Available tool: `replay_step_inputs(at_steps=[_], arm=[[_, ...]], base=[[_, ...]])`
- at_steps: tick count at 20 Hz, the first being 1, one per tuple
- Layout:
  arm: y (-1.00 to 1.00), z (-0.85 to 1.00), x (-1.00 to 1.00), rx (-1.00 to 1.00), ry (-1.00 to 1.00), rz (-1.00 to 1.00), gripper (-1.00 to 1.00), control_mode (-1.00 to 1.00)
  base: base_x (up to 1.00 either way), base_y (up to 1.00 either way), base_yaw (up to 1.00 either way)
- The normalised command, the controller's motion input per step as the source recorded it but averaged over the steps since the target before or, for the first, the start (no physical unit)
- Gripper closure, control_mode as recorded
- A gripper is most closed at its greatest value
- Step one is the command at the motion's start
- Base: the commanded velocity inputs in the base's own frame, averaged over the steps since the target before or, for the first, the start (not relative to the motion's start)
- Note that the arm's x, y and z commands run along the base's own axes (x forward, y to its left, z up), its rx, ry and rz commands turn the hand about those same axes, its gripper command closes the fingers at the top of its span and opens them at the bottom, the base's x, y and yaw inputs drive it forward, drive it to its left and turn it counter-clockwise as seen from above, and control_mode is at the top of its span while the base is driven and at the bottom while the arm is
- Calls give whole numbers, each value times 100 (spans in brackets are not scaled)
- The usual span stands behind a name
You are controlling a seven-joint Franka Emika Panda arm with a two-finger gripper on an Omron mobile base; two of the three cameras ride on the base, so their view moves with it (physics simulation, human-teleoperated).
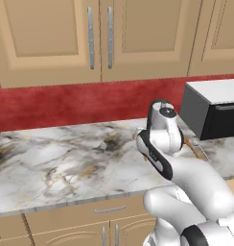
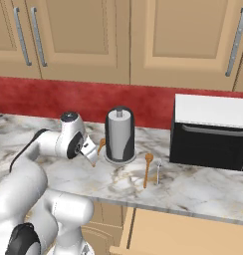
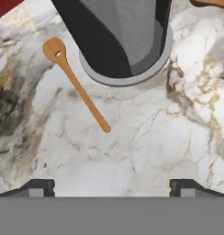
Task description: Organize the utensils by type. Pick up the wooden spoons from the counter and place them in the open cabinet. Then pick up the metallic utensils from the counter and place them in the open drawer.
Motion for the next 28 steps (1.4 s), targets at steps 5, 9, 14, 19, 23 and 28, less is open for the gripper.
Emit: replay_step_inputs(at_steps=[5, 9, 14, 19, 23, 28], arm=[[0, -22, 34, 0, -9, -11, -100, -100], [0, -9, 38, 0, -6, -3, -100, -100], [0, -16, 30, 0, -1, 0, -100, -100], [0, -20, 24, -3, 0, 0, -100, -100], [0, -19, 24, -7, -1, 0, -100, -100], [0, -21, 24, -7, -1, 0, -100, -100]], base=[[0, 0, 0], [0, 0, 0], [0, 0, 0], [0, 0, 0], [0, 0, 0], [0, 0, 0]])
